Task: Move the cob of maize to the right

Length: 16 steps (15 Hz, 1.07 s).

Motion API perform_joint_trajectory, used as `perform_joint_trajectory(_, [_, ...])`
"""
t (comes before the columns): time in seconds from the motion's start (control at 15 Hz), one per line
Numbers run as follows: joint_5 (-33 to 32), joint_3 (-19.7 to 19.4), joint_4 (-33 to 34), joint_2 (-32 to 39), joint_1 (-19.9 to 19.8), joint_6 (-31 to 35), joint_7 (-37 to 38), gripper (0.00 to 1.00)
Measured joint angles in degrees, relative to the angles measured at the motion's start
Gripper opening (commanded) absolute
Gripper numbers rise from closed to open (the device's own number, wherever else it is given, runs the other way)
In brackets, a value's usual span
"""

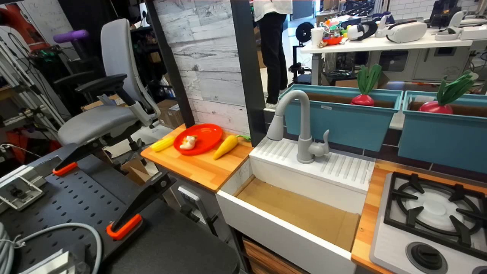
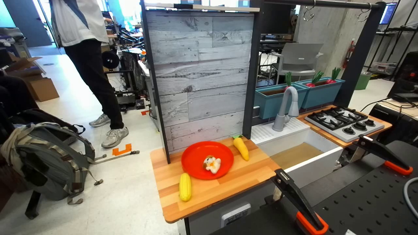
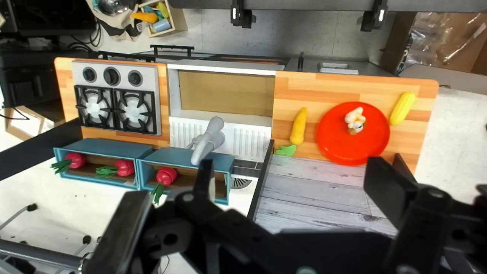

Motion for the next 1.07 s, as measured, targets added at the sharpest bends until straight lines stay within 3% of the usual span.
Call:
perform_joint_trajectory(0.2, [0.25,0.34,-2.78,0.76,1.02,4.59,2.10,1.00])
perform_joint_trajectory(0.6, [1.99,1.88,-10.13,4.83,3.94,21.06,9.45,1.00])
perform_joint_trajectory(1.07, [9.27,1.89,-17.98,13.07,5.95,44.44,7.35,1.00])
